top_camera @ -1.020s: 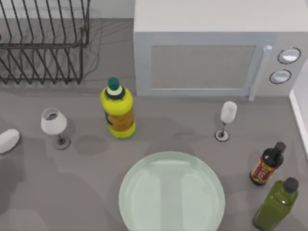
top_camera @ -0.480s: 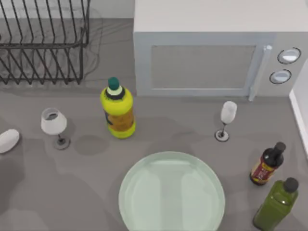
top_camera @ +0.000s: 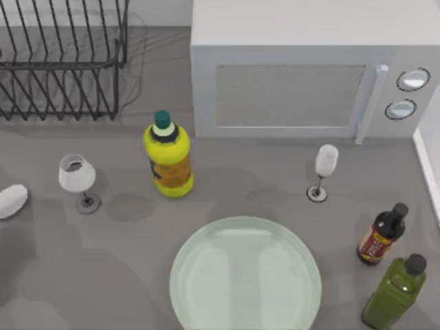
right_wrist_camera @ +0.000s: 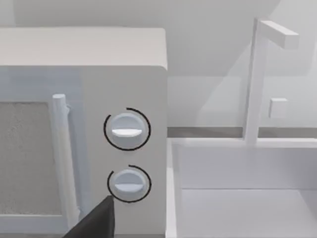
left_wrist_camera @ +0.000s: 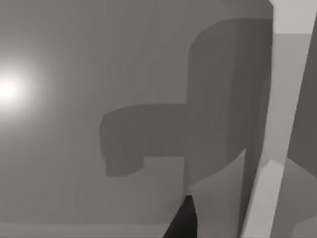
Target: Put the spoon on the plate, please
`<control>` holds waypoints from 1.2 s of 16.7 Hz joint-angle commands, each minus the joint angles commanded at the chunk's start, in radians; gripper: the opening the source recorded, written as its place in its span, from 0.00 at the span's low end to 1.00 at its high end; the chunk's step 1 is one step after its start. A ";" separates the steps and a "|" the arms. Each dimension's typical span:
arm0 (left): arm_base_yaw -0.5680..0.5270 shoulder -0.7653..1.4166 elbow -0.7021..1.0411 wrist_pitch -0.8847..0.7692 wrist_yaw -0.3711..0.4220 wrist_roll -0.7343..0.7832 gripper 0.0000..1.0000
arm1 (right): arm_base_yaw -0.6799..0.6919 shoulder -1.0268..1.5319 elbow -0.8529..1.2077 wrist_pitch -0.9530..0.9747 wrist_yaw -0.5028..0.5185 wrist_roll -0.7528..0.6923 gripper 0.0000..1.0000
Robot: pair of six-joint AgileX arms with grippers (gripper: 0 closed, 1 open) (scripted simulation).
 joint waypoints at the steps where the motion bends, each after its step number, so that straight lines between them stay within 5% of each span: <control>1: 0.000 0.000 0.000 0.000 0.000 0.000 0.00 | 0.000 0.000 0.000 0.000 0.000 0.000 1.00; 5: 0.000 0.000 0.000 0.000 0.000 0.000 0.00 | 0.000 0.000 0.000 0.000 0.000 0.000 1.00; 20: -0.006 -0.214 0.269 -0.475 0.021 -0.026 0.00 | 0.000 0.000 0.000 0.000 0.000 0.000 1.00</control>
